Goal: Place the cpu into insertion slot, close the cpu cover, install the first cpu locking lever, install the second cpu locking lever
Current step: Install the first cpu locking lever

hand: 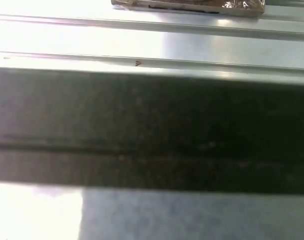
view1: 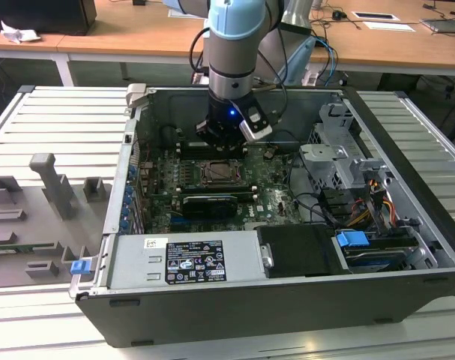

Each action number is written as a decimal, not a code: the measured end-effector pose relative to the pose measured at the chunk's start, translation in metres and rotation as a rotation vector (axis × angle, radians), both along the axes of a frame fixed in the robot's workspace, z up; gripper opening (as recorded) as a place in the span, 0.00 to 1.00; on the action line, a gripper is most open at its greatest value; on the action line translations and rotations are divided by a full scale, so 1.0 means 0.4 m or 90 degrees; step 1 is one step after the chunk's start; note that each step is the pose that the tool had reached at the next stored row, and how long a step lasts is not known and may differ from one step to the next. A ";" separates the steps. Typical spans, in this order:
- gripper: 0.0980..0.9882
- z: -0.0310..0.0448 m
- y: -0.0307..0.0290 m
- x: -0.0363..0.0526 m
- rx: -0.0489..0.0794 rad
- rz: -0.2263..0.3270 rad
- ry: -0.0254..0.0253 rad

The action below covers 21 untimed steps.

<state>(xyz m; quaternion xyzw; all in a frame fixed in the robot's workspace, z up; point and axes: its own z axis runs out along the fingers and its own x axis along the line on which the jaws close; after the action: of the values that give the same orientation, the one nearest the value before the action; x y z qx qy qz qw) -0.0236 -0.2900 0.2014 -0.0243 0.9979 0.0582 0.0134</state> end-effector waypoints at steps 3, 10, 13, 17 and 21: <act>0.01 -0.001 -0.005 0.000 0.000 0.000 0.0000; 0.01 -0.003 -0.006 0.001 0.037 0.000 -0.0001; 0.01 0.015 -0.006 0.001 0.037 0.000 0.0000; 0.01 0.034 -0.009 0.002 0.036 0.000 -0.0001; 0.01 0.034 -0.028 0.001 0.036 0.000 0.0000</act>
<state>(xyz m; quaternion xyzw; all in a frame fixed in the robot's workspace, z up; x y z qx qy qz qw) -0.0230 -0.3011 0.2152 -0.0238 0.9959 0.0865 0.0141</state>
